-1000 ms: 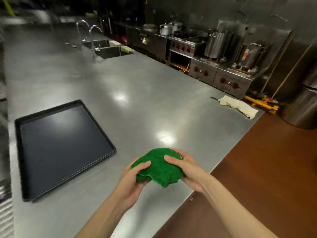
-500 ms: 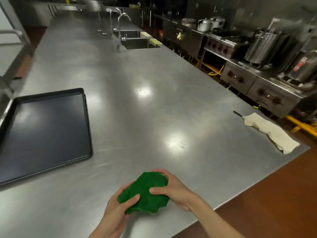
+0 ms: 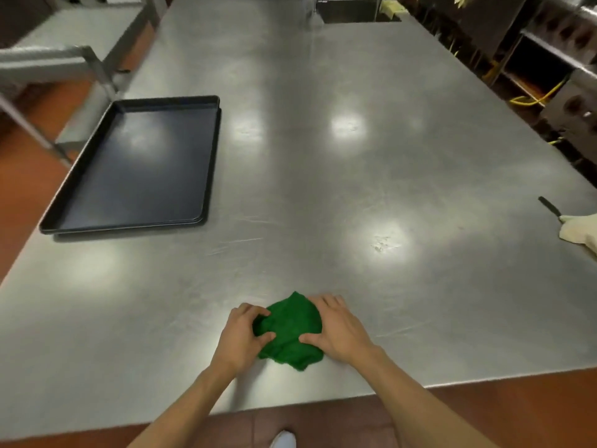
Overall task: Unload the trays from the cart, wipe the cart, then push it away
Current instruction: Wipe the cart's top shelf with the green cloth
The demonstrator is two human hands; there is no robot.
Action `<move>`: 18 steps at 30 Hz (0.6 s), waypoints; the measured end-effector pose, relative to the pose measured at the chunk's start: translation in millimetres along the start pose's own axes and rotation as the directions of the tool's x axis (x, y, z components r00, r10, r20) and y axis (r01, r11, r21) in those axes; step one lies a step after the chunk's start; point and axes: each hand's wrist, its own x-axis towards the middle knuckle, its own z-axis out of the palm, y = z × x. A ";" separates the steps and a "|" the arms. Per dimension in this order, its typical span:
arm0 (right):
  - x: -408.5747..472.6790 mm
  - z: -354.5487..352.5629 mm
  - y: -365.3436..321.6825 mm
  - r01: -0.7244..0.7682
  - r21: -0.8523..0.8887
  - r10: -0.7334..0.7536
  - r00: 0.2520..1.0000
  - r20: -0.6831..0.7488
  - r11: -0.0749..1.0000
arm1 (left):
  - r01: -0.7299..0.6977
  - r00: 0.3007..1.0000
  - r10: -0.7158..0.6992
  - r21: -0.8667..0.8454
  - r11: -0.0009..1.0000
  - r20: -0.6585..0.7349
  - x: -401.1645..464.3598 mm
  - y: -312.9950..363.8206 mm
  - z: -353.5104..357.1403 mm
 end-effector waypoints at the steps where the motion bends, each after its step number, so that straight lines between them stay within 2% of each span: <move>1: -0.2 -1.4 -0.8 0.003 -0.009 -0.003 1.000 0.005 1.000 | 0.006 1.000 -0.006 0.009 1.000 0.000 -0.2 1.0 -0.1; 7: -4.9 -4.7 -5.9 0.003 -0.081 -0.002 1.000 0.003 0.997 | 0.037 0.999 -0.036 0.040 0.999 -0.023 -6.8 8.8 4.2; 14: -18.6 -1.4 -8.6 0.038 -0.085 -0.043 0.998 -0.055 0.996 | 0.056 0.998 -0.053 0.079 0.995 -0.036 -15.4 13.2 4.1; 18: -30.0 -3.0 -9.7 0.051 -0.102 -0.053 0.999 -0.011 0.993 | 0.060 0.998 -0.060 0.114 0.992 0.002 -25.8 16.6 -1.0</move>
